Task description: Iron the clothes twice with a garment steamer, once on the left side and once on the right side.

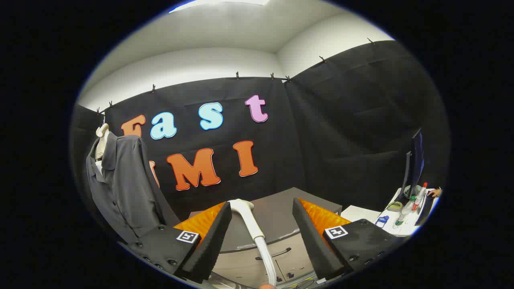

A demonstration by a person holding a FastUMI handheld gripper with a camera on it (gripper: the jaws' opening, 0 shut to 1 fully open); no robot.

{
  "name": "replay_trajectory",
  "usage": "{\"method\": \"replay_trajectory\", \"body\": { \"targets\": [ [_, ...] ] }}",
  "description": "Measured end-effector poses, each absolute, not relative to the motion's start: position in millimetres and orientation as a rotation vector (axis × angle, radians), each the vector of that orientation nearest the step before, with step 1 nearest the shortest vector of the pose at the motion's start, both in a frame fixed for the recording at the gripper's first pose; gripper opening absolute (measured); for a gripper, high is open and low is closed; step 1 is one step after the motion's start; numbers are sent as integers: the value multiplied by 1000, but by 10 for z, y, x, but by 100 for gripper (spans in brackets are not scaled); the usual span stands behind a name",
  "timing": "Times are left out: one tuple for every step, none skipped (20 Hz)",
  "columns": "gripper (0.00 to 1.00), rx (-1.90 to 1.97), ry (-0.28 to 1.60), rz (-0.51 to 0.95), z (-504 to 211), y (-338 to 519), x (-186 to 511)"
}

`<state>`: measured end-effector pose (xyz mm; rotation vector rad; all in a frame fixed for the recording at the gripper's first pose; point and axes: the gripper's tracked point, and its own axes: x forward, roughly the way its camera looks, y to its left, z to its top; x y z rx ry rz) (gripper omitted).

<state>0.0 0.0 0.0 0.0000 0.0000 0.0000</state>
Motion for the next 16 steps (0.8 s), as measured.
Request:
{"method": "replay_trajectory", "body": {
  "targets": [
    [98, -3, 8, -3, -27, 17, -5],
    [98, -4, 13, -4, -46, 41, -22],
    [98, -4, 17, -2, -47, 66, -42],
    [98, -6, 20, 0, -60, 95, -65],
    [98, -10, 25, 0, -67, 113, -85],
    [98, -15, 32, -3, -78, 126, -102],
    [98, -17, 37, -9, -74, 119, -132],
    [98, -14, 38, -12, -62, 136, -170],
    [98, -9, 38, -12, -36, 159, -213],
    [98, -1, 39, -10, -18, 196, -254],
    [98, 4, 38, -8, 0, 220, -312],
    [98, 7, 34, -9, 30, 244, -362],
    [98, 6, 27, -15, 63, 253, -387],
    [98, 3, 19, -22, 93, 244, -423],
    [98, -2, 17, -26, 121, 249, -450],
    [98, -5, 18, -28, 130, 264, -462]
  ]
}}
